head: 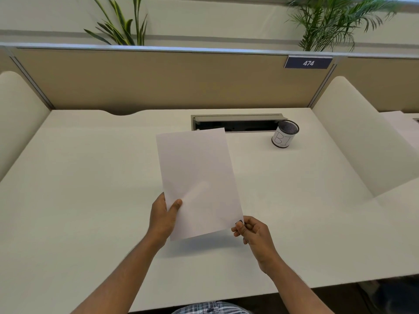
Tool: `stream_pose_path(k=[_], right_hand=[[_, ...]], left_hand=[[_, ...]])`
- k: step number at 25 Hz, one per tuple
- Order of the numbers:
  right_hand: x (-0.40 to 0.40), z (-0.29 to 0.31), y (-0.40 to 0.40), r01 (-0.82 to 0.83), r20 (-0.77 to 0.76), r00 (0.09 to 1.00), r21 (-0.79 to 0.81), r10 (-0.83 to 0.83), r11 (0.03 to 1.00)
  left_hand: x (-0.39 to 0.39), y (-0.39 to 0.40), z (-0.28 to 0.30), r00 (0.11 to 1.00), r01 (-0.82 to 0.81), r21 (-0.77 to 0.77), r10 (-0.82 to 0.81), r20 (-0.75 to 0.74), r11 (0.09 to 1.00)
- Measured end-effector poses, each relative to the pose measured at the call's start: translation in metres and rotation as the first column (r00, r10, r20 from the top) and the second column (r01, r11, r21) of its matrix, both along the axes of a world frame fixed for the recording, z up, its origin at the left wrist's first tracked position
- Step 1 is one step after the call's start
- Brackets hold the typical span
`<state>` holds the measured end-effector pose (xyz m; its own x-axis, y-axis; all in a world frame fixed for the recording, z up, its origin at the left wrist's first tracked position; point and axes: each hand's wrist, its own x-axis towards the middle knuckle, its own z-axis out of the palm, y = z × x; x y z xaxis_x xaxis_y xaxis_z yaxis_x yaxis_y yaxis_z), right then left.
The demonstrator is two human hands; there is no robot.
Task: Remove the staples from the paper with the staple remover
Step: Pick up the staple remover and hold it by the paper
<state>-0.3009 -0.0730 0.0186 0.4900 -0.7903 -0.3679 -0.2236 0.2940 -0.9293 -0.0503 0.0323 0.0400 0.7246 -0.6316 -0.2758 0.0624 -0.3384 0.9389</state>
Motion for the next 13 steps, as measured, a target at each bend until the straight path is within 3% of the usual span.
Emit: stream_pose_path(k=[13], right_hand=[[0.0027, 0.0014, -0.0002, -0.006, -0.006, 1.0, 0.014, 0.006, 1.0]], left_hand=[[0.0034, 0.0011, -0.0018, 1.0, 0.004, -0.004, -0.004, 0.017, 1.0]])
